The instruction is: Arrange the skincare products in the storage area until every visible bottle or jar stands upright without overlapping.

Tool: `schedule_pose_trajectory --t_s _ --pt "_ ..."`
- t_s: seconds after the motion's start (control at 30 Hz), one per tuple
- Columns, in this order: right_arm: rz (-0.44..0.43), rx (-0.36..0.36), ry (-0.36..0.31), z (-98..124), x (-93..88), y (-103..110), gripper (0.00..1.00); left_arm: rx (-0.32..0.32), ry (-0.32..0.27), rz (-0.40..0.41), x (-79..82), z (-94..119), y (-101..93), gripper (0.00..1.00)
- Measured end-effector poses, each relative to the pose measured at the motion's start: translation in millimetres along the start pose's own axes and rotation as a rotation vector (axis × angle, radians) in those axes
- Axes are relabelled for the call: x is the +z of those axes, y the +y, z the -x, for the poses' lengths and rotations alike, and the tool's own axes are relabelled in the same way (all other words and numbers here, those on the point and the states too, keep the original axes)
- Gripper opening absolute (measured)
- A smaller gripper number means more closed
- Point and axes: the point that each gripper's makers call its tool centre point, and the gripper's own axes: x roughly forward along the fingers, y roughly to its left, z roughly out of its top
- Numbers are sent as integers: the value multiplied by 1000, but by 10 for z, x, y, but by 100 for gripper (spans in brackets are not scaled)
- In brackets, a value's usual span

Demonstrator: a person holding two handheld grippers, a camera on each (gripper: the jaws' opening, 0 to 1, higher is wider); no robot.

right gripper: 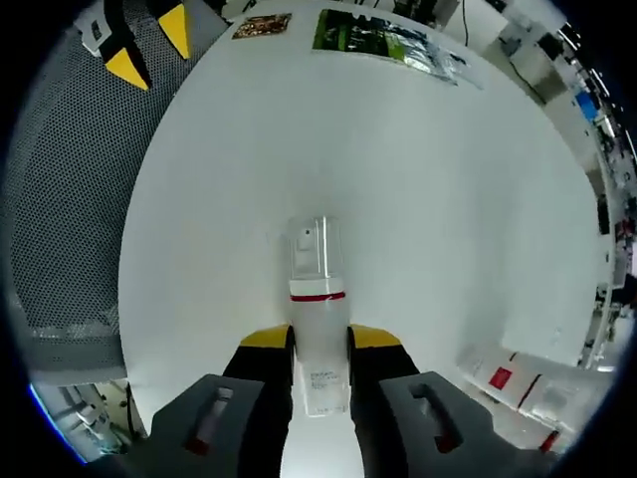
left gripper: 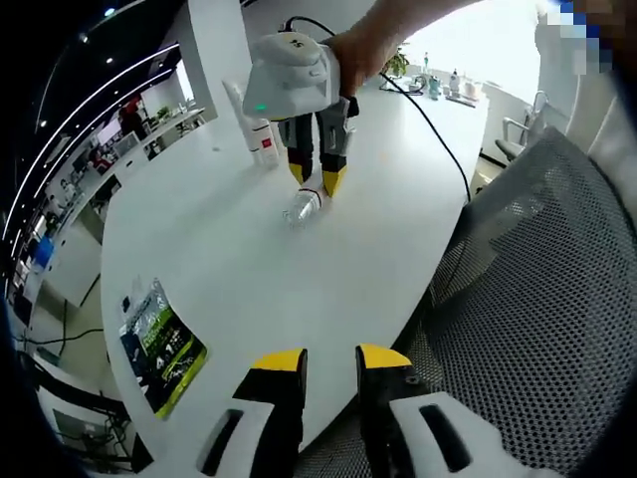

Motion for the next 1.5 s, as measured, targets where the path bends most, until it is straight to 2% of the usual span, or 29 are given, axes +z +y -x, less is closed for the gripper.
schedule_pose_trajectory --t_s 0.17,0.23,0.33,0.4,0.47,0.53,0.63,0.67,0.77,0.87,0.9,0.93,1.0,1.03,1.13,1.3,1.37,1.4,1.5 --pt "-142 -2 -70 40 45 292 18 -2 -54 58 74 54 42 20" --pt "-232 -6 -131 86 110 439 18 -12 -81 63 117 82 22 20" --pt "-383 -12 -268 217 283 604 18 -40 -115 77 174 112 -26 20" --pt "-488 -25 -362 342 390 671 18 -52 -135 92 205 132 -37 20" --pt "-624 -26 -488 490 532 702 18 -70 -158 104 245 153 -56 21" --pt "-775 -19 -656 701 698 687 18 -148 -252 127 424 219 -182 24" --pt "-940 1 -869 1008 843 653 18 -238 -314 133 535 312 -333 31" --pt "-964 5 -924 1097 884 644 18 -259 -330 139 562 333 -360 33" --pt "-1008 29 -1049 1369 1060 643 18 -326 -381 217 658 420 -377 37" --pt "-1051 54 -1134 1532 1169 588 18 -371 -462 313 792 524 -309 40" --pt "-1072 101 -1180 1613 1245 591 18 -403 -498 362 850 582 -286 41" --pt "-1078 116 -1202 1661 1278 584 18 -425 -518 394 880 614 -278 42" --pt "-1080 138 -1273 1785 1361 561 18 -469 -560 445 945 697 -269 44" --pt "-1069 165 -1292 1828 1407 592 18 -481 -597 455 991 752 -250 44" --pt "-1037 218 -1344 1920 1524 672 18 -535 -656 489 1068 875 -256 45" --pt "-1021 336 -1453 2095 1665 784 18 -579 -669 570 1081 912 -175 42" --pt "-1022 318 -1445 2062 1670 784 18 -607 -661 578 1061 933 -177 31" --pt "-1017 310 -1444 2052 1666 779 18 -650 -652 573 1053 969 -233 25" --pt "-1021 341 -1453 2045 1674 790 18 -631 -653 558 1052 963 -232 24"
